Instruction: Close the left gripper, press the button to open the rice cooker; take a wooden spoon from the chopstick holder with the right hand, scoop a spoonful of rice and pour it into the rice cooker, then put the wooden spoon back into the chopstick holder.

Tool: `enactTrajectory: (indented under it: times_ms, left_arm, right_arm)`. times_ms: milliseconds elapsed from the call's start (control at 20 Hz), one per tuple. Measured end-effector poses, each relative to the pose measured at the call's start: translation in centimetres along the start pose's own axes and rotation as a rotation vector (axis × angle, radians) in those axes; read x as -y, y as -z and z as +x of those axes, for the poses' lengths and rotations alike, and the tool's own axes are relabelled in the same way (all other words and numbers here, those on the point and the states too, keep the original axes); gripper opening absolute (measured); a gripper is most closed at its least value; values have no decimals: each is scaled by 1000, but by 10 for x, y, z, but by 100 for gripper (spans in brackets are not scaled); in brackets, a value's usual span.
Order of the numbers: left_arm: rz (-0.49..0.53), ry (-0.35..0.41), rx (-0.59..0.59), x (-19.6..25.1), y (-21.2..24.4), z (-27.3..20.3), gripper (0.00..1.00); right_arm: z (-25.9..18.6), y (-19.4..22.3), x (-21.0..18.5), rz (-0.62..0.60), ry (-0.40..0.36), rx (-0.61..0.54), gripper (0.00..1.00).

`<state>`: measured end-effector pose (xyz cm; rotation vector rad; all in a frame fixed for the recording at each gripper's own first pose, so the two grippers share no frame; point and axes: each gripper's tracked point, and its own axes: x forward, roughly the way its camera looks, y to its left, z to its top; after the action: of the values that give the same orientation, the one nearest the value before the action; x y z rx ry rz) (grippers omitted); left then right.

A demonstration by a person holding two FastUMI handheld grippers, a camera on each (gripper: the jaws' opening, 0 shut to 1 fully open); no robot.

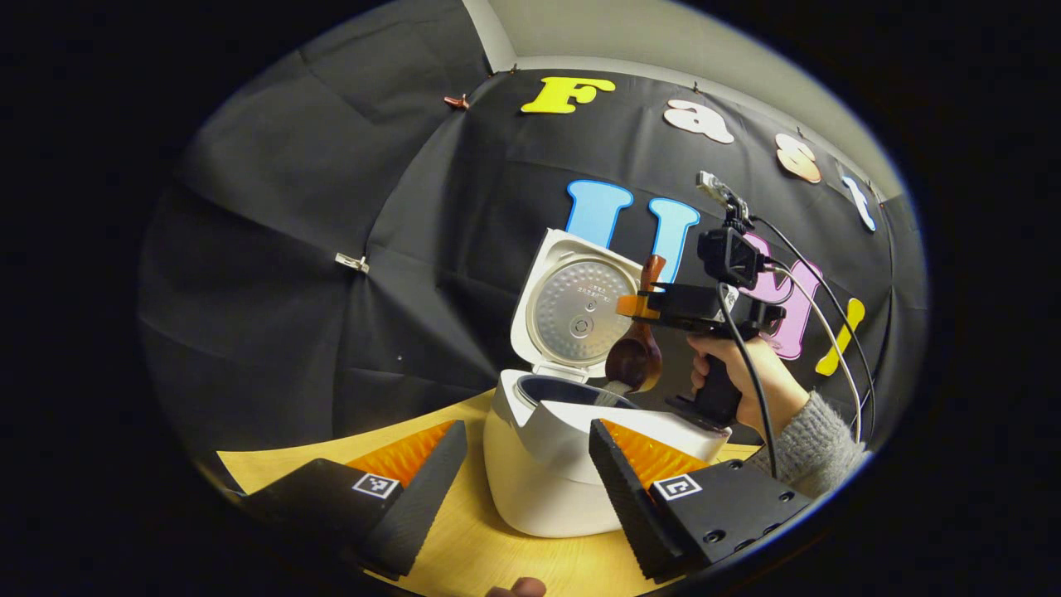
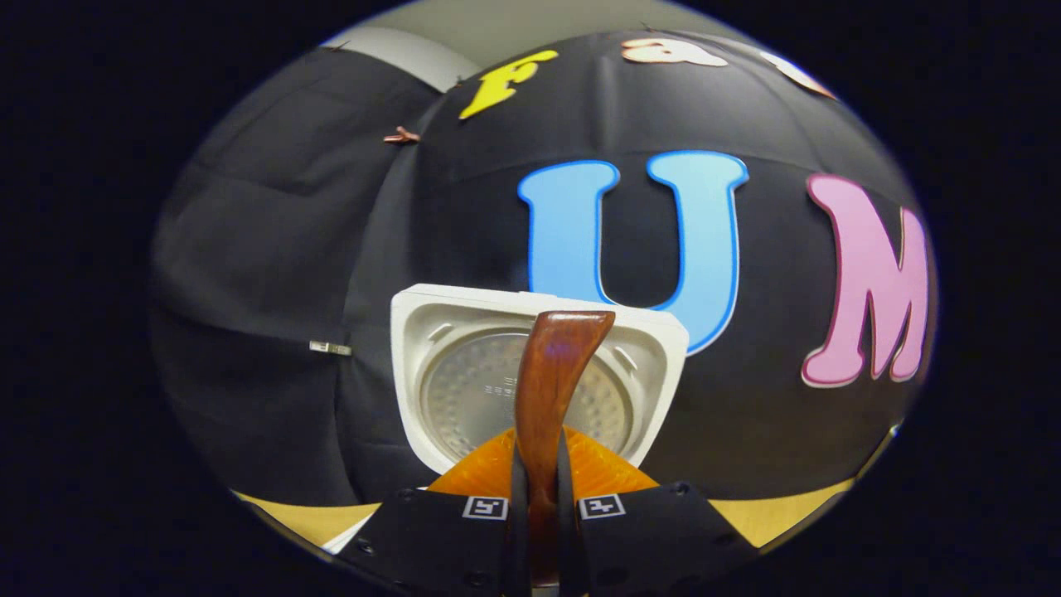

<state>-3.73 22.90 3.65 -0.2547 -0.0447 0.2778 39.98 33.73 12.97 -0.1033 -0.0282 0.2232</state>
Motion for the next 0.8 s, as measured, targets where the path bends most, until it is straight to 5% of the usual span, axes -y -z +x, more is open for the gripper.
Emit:
enactTrajectory:
  times_ms: [400,650,800]
  left_arm:
    - [-19,-4,7,-3,-4,-1,95]
    - [-17,-4,5,-1,-4,-2,95]
    - [-25,-5,7,-2,-4,-2,95]
  right_arm:
    - [-6,-5,-23,-129,-29,23,16]
    - [-9,2,-1,222,-24,-65,17]
    - [-22,-16,33,320,17,-35,17]
